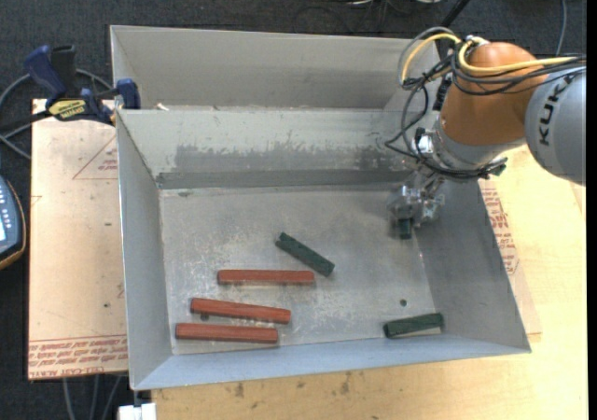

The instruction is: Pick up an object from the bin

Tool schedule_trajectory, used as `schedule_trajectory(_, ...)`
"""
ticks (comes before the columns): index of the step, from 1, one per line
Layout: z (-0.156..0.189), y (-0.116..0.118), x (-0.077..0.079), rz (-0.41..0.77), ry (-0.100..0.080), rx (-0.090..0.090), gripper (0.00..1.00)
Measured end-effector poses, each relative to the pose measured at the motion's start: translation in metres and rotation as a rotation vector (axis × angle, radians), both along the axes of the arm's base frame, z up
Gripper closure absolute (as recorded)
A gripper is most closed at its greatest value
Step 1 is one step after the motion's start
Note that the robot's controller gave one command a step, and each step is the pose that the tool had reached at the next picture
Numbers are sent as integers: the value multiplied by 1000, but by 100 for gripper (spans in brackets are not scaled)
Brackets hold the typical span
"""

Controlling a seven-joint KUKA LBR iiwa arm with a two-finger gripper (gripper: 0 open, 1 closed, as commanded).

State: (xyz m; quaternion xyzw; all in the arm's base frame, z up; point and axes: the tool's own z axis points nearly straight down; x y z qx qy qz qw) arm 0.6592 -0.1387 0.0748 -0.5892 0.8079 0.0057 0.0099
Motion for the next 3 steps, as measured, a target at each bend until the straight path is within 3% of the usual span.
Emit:
schedule_trajectory(1,62,1,3,-1,-1,-19,100)
schedule_trajectory(3,95,2,5,-10,4,-17,100)
